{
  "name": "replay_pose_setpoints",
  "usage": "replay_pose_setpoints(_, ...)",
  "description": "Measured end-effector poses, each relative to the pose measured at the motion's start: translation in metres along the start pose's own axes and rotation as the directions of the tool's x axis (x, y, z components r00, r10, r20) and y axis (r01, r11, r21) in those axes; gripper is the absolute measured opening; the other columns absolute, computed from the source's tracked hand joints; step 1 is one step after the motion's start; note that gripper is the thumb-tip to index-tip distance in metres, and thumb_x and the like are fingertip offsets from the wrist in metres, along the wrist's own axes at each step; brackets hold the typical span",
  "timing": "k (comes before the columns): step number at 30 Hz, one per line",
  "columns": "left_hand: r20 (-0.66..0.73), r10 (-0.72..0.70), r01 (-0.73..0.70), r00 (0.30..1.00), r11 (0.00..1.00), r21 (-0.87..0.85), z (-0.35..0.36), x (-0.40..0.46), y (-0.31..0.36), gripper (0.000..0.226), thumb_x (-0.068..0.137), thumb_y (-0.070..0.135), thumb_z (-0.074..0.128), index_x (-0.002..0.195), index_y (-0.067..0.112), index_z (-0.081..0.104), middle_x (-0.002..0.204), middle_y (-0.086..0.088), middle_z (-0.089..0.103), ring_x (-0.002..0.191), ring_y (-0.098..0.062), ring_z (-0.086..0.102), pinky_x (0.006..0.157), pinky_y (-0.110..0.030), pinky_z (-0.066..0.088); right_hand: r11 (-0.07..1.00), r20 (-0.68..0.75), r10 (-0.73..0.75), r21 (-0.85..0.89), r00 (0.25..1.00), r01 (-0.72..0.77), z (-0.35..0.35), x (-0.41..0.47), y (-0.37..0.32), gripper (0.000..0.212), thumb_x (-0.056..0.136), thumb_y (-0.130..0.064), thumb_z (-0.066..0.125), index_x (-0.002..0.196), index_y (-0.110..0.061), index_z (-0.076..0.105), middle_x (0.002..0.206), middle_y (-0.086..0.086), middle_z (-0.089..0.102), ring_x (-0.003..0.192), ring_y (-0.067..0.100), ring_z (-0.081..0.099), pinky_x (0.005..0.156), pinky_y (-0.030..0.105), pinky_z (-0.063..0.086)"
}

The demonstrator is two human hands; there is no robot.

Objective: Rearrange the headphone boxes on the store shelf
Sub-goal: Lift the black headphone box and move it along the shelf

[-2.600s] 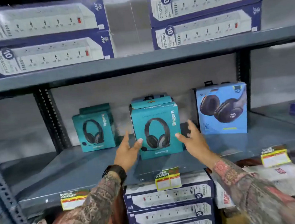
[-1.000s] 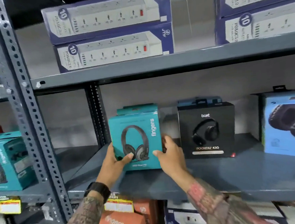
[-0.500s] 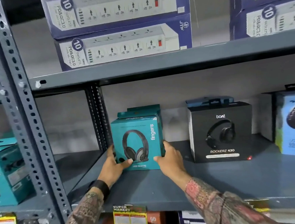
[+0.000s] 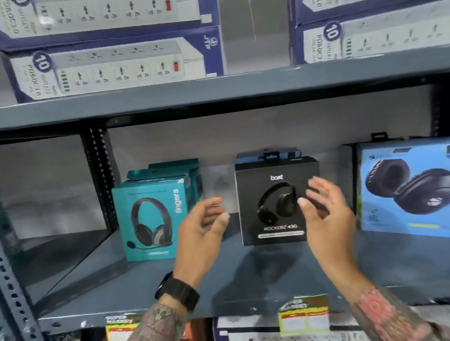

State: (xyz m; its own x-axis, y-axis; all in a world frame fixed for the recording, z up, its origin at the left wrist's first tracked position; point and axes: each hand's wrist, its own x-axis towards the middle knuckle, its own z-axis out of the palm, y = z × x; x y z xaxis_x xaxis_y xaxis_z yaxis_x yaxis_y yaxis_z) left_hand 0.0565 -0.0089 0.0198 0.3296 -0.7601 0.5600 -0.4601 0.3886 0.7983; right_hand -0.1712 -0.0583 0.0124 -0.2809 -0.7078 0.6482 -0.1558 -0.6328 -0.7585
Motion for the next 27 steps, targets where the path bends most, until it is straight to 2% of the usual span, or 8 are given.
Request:
replay_pose_setpoints(4, 0.154, -0.167, 0.180, 0.974, 0.981, -0.073, 0.062, 0.017, -0.004, 0.059, 0.103, 0.013, 0.070, 0.155, 0.027, 0.047, 0.152, -0.001, 0.057, 0.124, -0.015, 0.062, 0.102, -0.022, 0.055, 0.957, 0.068, 0.240, -0.183, 0.969, -0.224, -0.024, 0.034, 0.040, 0.071, 0.096, -0.018, 0.075, 0.159, -0.020, 0.043, 0.156, 0.003, 0.053, 0.136, 0.022, 0.056, 0.110, 0.037, 0.046)
replay_pose_setpoints(7, 0.230, -0.298, 0.336, 0.926, 0.930, -0.151, 0.081, 0.026, -0.018, 0.086, 0.104, 0.015, 0.069, 0.172, 0.023, 0.017, 0.153, 0.006, 0.042, 0.136, -0.010, 0.048, 0.112, -0.026, 0.046, 0.919, 0.210, 0.374, -0.216, 0.903, -0.331, -0.025, 0.051, 0.078, 0.084, 0.088, -0.033, 0.081, 0.161, -0.028, 0.038, 0.162, 0.004, 0.052, 0.140, 0.026, 0.057, 0.117, 0.053, 0.048)
replay_pose_setpoints(10, 0.229, -0.290, 0.322, 0.929, 0.940, -0.113, 0.091, 0.035, -0.050, 0.085, 0.100, 0.022, 0.071, 0.171, 0.027, 0.025, 0.171, 0.003, 0.044, 0.155, -0.018, 0.047, 0.132, -0.046, 0.034, 0.922, 0.299, 0.380, -0.198, 0.875, -0.333, -0.021, 0.061, 0.111, 0.085, 0.075, -0.050, 0.077, 0.154, -0.039, 0.047, 0.150, -0.008, 0.065, 0.134, 0.018, 0.065, 0.115, 0.050, 0.052)
replay_pose_setpoints(13, 0.221, -0.238, 0.259, 0.946, 0.963, -0.070, 0.100, 0.032, -0.065, 0.063, 0.108, 0.002, 0.057, 0.166, 0.019, 0.040, 0.162, 0.000, 0.058, 0.153, -0.021, 0.052, 0.132, -0.046, 0.036, 0.931, 0.317, 0.354, -0.212, 0.880, -0.297, -0.023, 0.056, 0.088, 0.063, 0.095, -0.018, 0.072, 0.155, -0.028, 0.054, 0.145, -0.012, 0.063, 0.134, 0.012, 0.060, 0.118, 0.038, 0.046)
replay_pose_setpoints(17, 0.141, -0.204, 0.210, 0.969, 0.977, -0.025, 0.093, 0.018, -0.061, 0.064, 0.108, 0.005, 0.058, 0.165, 0.030, 0.043, 0.153, 0.006, 0.067, 0.141, -0.014, 0.063, 0.126, -0.048, 0.045, 0.923, 0.270, 0.354, -0.254, 0.895, -0.289, -0.036, 0.052, 0.079, 0.063, 0.092, -0.023, 0.072, 0.152, -0.035, 0.056, 0.143, -0.001, 0.071, 0.136, 0.024, 0.066, 0.105, 0.047, 0.058)
replay_pose_setpoints(21, 0.129, -0.132, 0.121, 0.983, 0.988, 0.091, 0.072, -0.019, -0.006, 0.060, 0.106, 0.026, 0.062, 0.158, 0.051, 0.046, 0.128, 0.028, 0.078, 0.119, 0.001, 0.074, 0.112, -0.032, 0.056, 0.942, 0.246, 0.320, -0.181, 0.915, -0.281, -0.073, 0.038, 0.039, 0.060, 0.097, -0.012, 0.075, 0.153, -0.025, 0.056, 0.144, 0.001, 0.068, 0.138, 0.016, 0.061, 0.071, 0.004, 0.052)
replay_pose_setpoints(24, 0.097, -0.067, 0.052, 0.993, 0.989, 0.142, 0.054, -0.046, 0.032, 0.062, 0.105, 0.030, 0.066, 0.159, 0.046, 0.042, 0.105, 0.045, 0.074, 0.105, 0.020, 0.070, 0.099, -0.014, 0.056, 0.969, 0.243, 0.249, -0.071, 0.938, -0.238, -0.108, 0.021, 0.010, 0.057, 0.093, -0.012, 0.078, 0.146, -0.028, 0.063, 0.142, -0.001, 0.069, 0.117, -0.004, 0.065, 0.084, 0.018, 0.058)
replay_pose_setpoints(27, 0.099, -0.051, 0.041, 0.994, 0.995, 0.095, 0.039, -0.073, 0.061, 0.061, 0.100, 0.039, 0.069, 0.159, 0.041, 0.051, 0.135, 0.026, 0.076, 0.126, 0.005, 0.070, 0.112, -0.035, 0.059, 0.975, 0.230, 0.221, -0.041, 0.948, -0.218, -0.139, 0.001, -0.019, 0.053, 0.090, -0.020, 0.082, 0.130, -0.049, 0.065, 0.120, -0.033, 0.069, 0.095, -0.032, 0.061, 0.098, 0.035, 0.062)
